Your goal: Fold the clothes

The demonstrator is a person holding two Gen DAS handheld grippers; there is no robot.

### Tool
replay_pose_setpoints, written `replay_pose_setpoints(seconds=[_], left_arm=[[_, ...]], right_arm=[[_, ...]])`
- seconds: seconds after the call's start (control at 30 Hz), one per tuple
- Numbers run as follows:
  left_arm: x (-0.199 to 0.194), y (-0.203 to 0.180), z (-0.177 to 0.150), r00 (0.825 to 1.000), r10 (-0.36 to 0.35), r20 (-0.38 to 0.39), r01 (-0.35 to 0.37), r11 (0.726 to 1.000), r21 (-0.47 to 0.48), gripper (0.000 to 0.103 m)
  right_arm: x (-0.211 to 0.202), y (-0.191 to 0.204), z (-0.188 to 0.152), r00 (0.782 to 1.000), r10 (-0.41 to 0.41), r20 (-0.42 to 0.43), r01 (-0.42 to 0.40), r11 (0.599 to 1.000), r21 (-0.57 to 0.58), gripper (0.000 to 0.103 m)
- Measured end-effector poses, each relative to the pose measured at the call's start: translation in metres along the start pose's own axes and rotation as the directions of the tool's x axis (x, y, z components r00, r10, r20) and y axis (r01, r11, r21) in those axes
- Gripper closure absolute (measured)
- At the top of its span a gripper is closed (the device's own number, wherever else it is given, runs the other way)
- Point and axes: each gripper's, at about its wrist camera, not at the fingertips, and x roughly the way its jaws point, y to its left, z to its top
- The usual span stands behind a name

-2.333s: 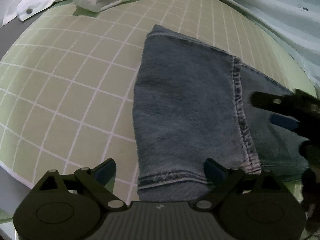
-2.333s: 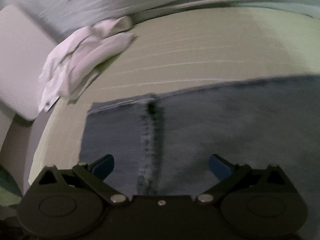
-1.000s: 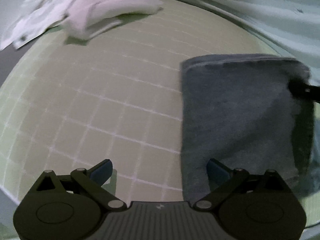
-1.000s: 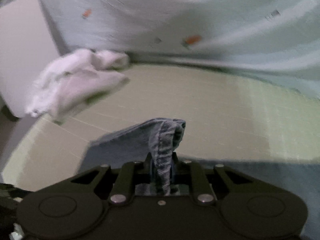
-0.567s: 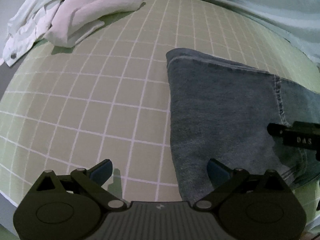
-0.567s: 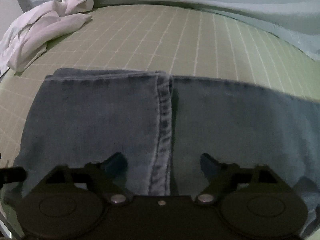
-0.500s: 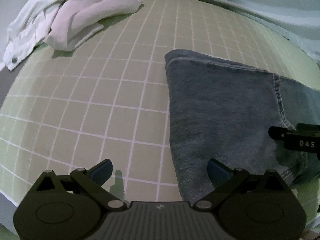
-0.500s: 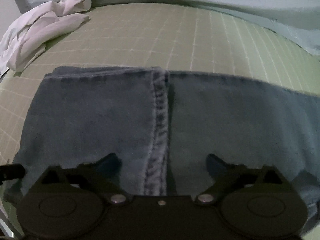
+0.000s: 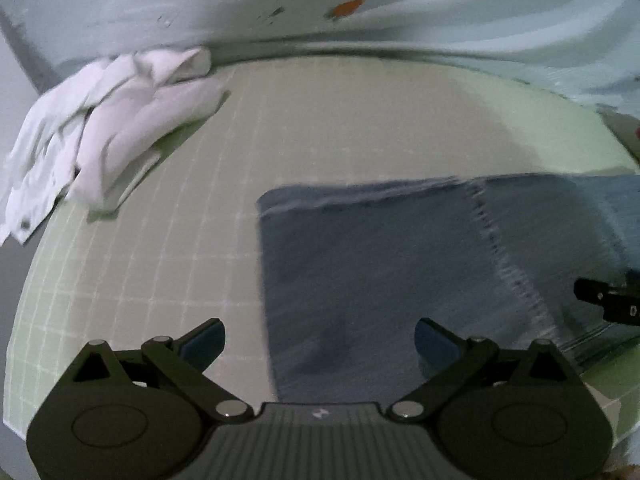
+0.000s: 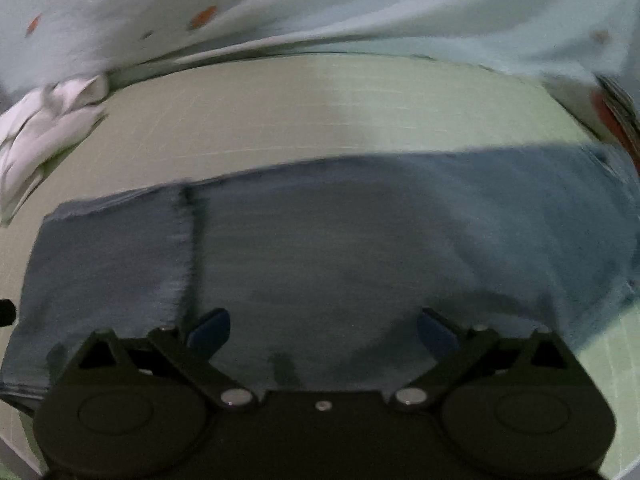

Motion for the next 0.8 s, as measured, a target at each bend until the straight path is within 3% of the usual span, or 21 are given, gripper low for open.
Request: replay_pose_setpoints(seconds=[0.17,0.23,0.37,0.4,0.47,0.53,0.7,0.8], left_arm=[[-0.017,-0.052,0.009,1.0,0.007,0.026,-0.008,1.0,0.026,0.003],[-0.025,-0.072,0.012,0.999,-0.001,0.038,0.0,1.0,0.029,0.003],[-0.036,-0.112,0.018,0.998,0.004,0.056,-0.006,1.0,0.03,0.003],[-0.039,-0.12,0.019,0.998,0.009,0.062,-0.01,1.0,0.027,0.003],[-0.044,-0.136,0.02,0.997,0.018,0.073,-0.019,1.0,0.021,0.003],[-0.046,-0.149,0.022,0.997,0.021,0.078,-0.021,1.0,0.002,0.003],[-0.045,-0.181,0.025,0.996,0.037,0.078,-0.034,0.999,-0.039,0.003],[-0.045,-0.194,0.028,0.996,0.041,0.078,-0.037,0.998,-0.058,0.003]], right_arm=[[-0.013,-0.074,-0.011,1.0,0.017,-0.019,-0.014,0.989,0.146,0.002],[-0.017,-0.104,-0.016,0.993,0.117,-0.002,-0.114,0.966,0.232,0.002],[-0.02,-0.151,-0.018,0.949,0.31,0.062,-0.31,0.875,0.371,0.002],[-0.022,-0.157,-0.017,0.946,0.316,0.071,-0.319,0.874,0.368,0.001],[-0.028,-0.171,-0.011,0.964,0.256,0.073,-0.265,0.901,0.343,0.0],[-0.031,-0.195,-0.009,0.966,0.241,0.09,-0.257,0.895,0.366,0.0],[-0.022,-0.259,-0.014,0.977,0.191,0.099,-0.215,0.843,0.493,0.0],[-0.012,-0.292,-0.016,0.981,0.161,0.105,-0.191,0.791,0.581,0.0]])
